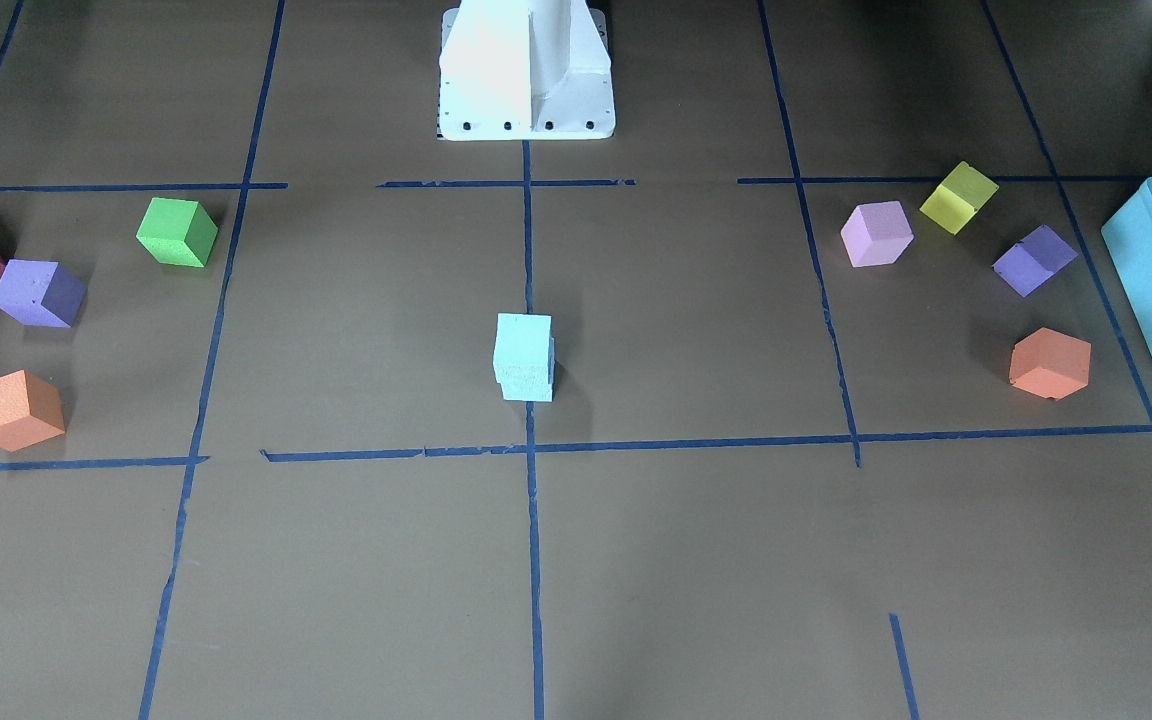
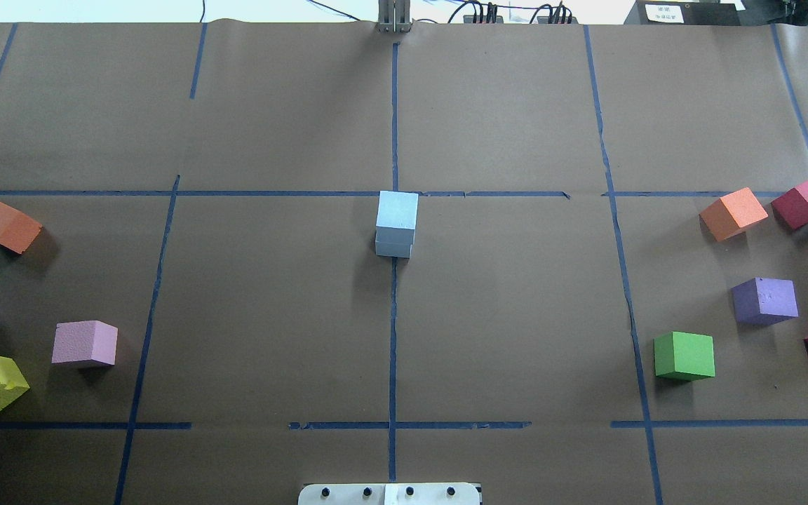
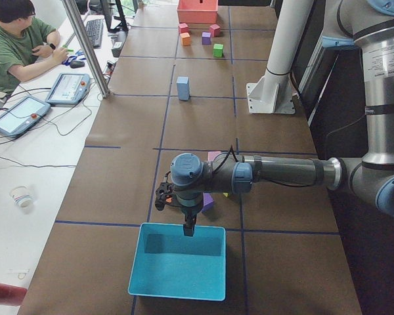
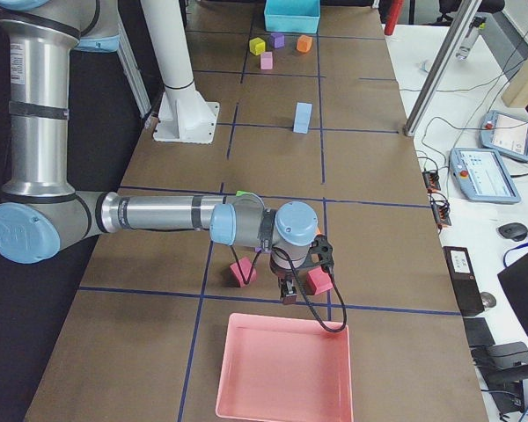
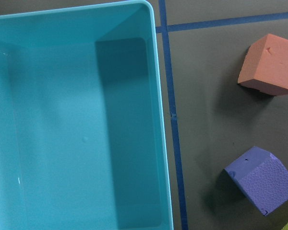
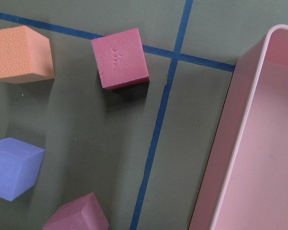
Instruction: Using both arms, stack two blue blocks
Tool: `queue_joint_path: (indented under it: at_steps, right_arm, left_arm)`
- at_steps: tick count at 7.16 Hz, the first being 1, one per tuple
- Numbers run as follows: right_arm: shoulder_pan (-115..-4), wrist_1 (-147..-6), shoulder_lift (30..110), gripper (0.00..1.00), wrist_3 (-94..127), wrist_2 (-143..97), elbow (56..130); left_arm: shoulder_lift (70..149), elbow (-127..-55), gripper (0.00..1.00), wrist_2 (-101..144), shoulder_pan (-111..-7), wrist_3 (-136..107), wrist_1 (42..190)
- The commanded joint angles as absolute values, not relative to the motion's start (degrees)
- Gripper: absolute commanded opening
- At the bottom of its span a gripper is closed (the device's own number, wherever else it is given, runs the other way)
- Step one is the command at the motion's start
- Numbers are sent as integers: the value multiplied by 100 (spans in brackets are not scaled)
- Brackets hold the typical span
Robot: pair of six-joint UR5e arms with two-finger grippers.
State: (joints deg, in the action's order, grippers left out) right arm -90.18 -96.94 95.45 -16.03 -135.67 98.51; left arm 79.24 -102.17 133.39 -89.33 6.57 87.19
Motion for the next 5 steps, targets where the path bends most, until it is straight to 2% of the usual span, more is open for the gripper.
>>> queue_joint_path:
  at_steps: [1, 5]
  right_arm:
    - [-9009, -9694, 9545, 100, -1600, -13649, 9852]
    - [-8956, -9694, 9536, 100, -1600, -13667, 9844]
  left_arm:
    - [7928, -10178, 100, 13333, -8921, 650, 8736]
    - [7937, -10213, 100, 13333, -8912, 668, 8745]
